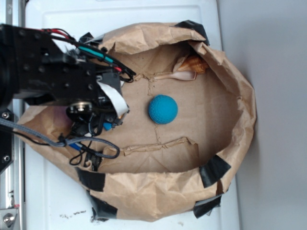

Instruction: Grab the blue block.

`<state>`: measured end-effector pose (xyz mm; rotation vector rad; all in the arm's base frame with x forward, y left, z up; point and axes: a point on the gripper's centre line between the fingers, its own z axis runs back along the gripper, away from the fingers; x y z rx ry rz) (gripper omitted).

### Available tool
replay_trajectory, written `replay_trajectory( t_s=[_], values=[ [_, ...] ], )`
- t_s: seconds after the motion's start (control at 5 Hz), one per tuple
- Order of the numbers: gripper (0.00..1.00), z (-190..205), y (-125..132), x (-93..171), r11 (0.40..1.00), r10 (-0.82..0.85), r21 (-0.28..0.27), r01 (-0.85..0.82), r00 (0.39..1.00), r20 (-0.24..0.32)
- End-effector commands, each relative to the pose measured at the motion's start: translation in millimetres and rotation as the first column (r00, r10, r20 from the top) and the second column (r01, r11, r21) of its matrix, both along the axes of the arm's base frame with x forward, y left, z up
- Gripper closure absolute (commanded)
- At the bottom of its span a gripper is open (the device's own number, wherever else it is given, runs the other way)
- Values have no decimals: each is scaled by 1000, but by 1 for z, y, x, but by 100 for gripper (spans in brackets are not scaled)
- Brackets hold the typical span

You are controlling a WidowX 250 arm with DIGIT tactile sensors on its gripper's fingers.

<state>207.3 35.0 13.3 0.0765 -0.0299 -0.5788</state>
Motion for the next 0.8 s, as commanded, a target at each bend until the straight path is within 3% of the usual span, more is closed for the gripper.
replay_trajectory(
  t_s=[0.0, 0.4, 0.6],
  values=[
    [100, 9, -1, 0, 999, 31, -36, -30, 999, 23],
    [100, 85, 5, 12, 967, 104, -236, -95, 994, 24],
    [100, 117, 4, 20, 948, 123, -300, -109, 992, 30]
  ],
)
